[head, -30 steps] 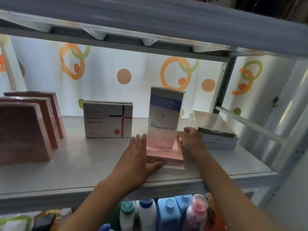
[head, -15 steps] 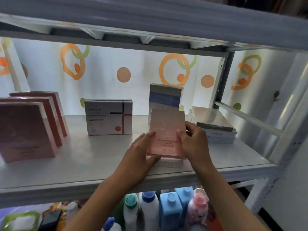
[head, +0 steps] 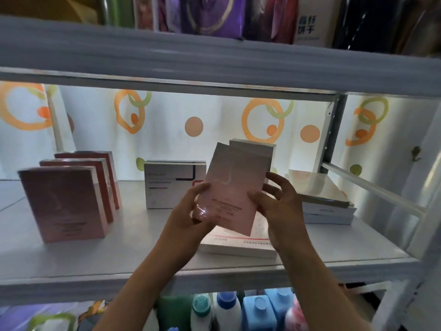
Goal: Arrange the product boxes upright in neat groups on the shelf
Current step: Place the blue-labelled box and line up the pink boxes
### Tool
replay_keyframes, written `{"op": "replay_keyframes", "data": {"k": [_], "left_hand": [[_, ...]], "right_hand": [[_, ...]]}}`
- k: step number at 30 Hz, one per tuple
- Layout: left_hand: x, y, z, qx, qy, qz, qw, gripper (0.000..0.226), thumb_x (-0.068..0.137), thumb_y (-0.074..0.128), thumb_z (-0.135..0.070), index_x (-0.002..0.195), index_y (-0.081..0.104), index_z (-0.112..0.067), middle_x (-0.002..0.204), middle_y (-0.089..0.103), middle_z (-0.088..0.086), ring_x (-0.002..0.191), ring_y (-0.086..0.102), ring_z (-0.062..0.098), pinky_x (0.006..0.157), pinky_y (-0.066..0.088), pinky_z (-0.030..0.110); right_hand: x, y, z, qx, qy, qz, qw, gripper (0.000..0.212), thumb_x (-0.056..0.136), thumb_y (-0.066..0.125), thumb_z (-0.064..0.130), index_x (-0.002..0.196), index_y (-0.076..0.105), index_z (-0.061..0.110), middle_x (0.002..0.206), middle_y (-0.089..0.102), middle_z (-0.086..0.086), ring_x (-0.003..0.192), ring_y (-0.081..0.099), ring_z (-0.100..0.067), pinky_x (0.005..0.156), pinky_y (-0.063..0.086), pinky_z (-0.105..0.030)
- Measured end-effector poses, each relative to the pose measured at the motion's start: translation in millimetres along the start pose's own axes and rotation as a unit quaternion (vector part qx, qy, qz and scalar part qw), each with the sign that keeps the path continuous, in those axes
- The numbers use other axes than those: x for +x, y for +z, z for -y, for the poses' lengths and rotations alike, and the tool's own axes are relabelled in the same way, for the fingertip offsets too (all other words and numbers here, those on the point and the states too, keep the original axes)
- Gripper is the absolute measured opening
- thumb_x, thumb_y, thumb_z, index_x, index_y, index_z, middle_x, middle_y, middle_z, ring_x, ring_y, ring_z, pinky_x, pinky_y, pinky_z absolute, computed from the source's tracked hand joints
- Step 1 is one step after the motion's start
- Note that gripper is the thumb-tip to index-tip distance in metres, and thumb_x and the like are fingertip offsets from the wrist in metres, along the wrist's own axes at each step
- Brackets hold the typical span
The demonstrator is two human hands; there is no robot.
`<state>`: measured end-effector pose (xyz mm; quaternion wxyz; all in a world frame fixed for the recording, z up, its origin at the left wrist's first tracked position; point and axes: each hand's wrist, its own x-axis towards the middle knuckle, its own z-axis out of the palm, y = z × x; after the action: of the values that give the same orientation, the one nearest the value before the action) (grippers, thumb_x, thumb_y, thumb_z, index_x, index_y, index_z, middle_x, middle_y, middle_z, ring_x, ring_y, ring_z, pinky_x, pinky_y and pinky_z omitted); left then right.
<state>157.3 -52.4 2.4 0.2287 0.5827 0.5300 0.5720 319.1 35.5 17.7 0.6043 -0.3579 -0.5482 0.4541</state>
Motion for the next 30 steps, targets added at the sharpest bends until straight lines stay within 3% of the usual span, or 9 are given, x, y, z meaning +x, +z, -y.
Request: {"op": "replay_keyframes", "data": {"k": [4,7,11,17,24,27,30], "left_hand": [[-1,-18,-4,-0.016,-0.018,-0.078,0.997,0.064,0.078,0.077,-0.013,0.125,0.044,-0.040,0.112,0.053,-0.027,0.086,0.060,-0.009,0.057,0.046,0.004],[-5,-32,-1,-0.090,-0.058,-0.137,0.985,0.065,0.073,0.081,-0.018,0.124,0.047,-0.037,0.124,0.056,-0.016,0.101,0.059,0.006,0.075,0.048,0.016],[-13,-43,1,-0.145,-0.085,-0.159,0.973,0.054,0.072,0.080,-0.012,0.116,0.056,-0.029,0.112,0.070,-0.002,0.100,0.067,0.016,0.095,0.052,0.038],[-25,-51,3,-0.135,-0.081,-0.164,0.974,0.049,0.073,0.080,-0.013,0.111,0.057,-0.034,0.112,0.069,-0.009,0.094,0.069,0.008,0.073,0.055,0.018],[-32,-51,4,-0.097,-0.083,-0.128,0.983,0.056,0.074,0.080,-0.018,0.119,0.050,-0.034,0.118,0.063,-0.008,0.099,0.066,0.013,0.083,0.058,0.033],[-35,-47,1,-0.058,-0.055,-0.151,0.985,0.059,0.075,0.080,-0.020,0.120,0.048,-0.039,0.118,0.058,-0.015,0.100,0.062,0.007,0.076,0.056,0.019],[-40,-44,-3,-0.042,-0.006,-0.160,0.986,0.061,0.074,0.081,-0.021,0.123,0.048,-0.038,0.117,0.057,-0.020,0.100,0.062,0.001,0.074,0.052,0.011]], "right_hand": [[-6,17,-8,0.059,0.042,0.043,0.996,0.054,0.085,0.073,0.016,0.131,0.049,0.032,0.117,0.066,0.004,0.098,0.069,-0.020,0.077,0.060,-0.030],[-12,29,-11,0.079,0.039,0.070,0.994,0.058,0.085,0.074,0.016,0.132,0.047,0.035,0.114,0.066,0.007,0.095,0.071,-0.019,0.072,0.059,-0.026],[-14,42,-10,0.070,0.012,0.073,0.995,0.064,0.083,0.075,0.014,0.137,0.046,0.033,0.117,0.064,0.004,0.099,0.068,-0.016,0.073,0.060,-0.026],[-15,55,-5,0.049,-0.033,0.088,0.994,0.055,0.085,0.073,0.015,0.133,0.052,0.033,0.113,0.065,0.016,0.095,0.067,-0.007,0.066,0.056,-0.016],[-22,67,-8,-0.034,-0.072,0.052,0.995,0.036,0.090,0.068,0.024,0.123,0.053,0.021,0.112,0.061,0.013,0.087,0.061,0.002,0.056,0.046,-0.002],[-32,76,-8,-0.066,-0.092,0.046,0.993,0.023,0.096,0.060,0.028,0.119,0.056,0.027,0.109,0.062,0.017,0.092,0.062,0.001,0.059,0.048,-0.002],[-42,84,1,-0.042,-0.097,0.085,0.991,0.025,0.095,0.059,0.035,0.120,0.058,0.032,0.105,0.059,0.026,0.084,0.060,0.018,0.058,0.049,-0.004]]}}
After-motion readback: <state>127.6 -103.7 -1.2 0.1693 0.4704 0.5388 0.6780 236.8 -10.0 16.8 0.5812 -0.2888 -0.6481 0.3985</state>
